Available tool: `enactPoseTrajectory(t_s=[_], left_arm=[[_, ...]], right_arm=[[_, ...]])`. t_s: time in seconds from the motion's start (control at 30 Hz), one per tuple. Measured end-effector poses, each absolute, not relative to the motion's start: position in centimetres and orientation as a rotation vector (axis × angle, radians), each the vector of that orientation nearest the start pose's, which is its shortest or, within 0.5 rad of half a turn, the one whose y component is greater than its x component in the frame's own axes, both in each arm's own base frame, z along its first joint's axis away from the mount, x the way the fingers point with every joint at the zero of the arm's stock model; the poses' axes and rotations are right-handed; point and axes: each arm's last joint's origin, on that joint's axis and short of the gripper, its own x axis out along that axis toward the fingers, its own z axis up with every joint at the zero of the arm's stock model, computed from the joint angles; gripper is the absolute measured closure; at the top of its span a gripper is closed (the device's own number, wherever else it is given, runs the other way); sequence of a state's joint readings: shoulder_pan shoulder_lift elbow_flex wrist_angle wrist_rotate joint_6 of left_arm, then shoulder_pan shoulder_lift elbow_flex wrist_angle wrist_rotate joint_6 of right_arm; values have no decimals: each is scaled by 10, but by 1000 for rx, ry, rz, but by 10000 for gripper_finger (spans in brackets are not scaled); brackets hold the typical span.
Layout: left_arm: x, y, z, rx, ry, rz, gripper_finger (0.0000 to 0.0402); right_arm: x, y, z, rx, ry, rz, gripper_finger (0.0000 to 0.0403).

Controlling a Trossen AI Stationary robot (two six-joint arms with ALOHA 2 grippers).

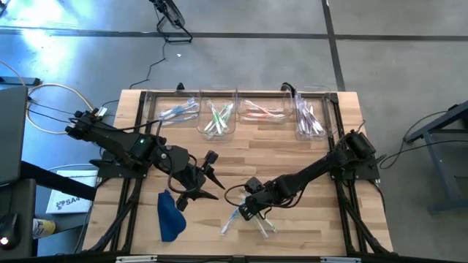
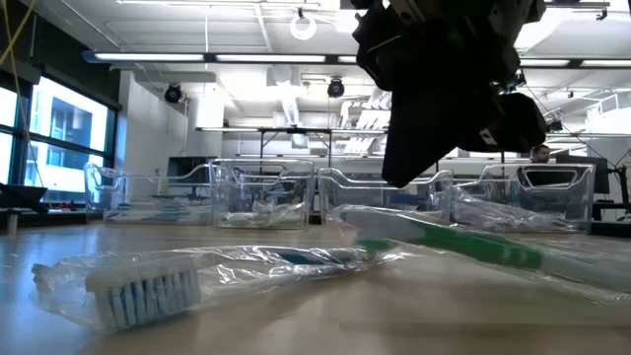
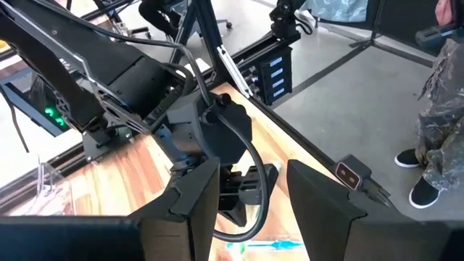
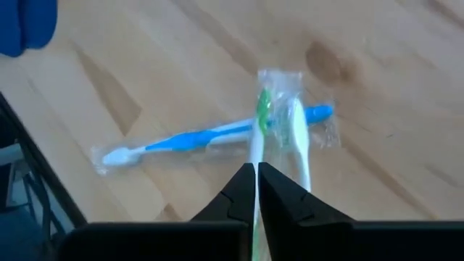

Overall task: Pick & Place Toothbrushes
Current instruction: Put the green toothbrush into the middle left transparent bin

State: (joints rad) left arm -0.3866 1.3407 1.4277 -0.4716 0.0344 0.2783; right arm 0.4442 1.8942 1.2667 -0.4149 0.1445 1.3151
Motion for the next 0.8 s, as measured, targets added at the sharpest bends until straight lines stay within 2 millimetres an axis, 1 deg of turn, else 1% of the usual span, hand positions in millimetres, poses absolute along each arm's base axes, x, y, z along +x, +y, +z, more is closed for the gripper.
enactPoseTrajectory(t_s=[0.1,0.2,0.3,0.43,0.53,0.63,0.8], left_arm=[[267,-110,405,339,325,-467,245],[266,-110,405,339,325,-467,245],[266,-110,405,339,324,-467,245],[266,-110,405,339,324,-467,245],[267,-110,405,339,324,-467,245],[266,-110,405,339,324,-467,245],[266,-110,405,339,323,-467,245]], right_arm=[[348,167,175,892,1013,-385,386],[344,177,174,872,1055,-330,373],[338,187,174,846,1071,-294,349],[333,196,174,817,1042,-303,308],[332,198,174,808,1030,-310,281],[333,197,174,806,1023,-314,263],[336,194,171,803,1022,-324,257]])
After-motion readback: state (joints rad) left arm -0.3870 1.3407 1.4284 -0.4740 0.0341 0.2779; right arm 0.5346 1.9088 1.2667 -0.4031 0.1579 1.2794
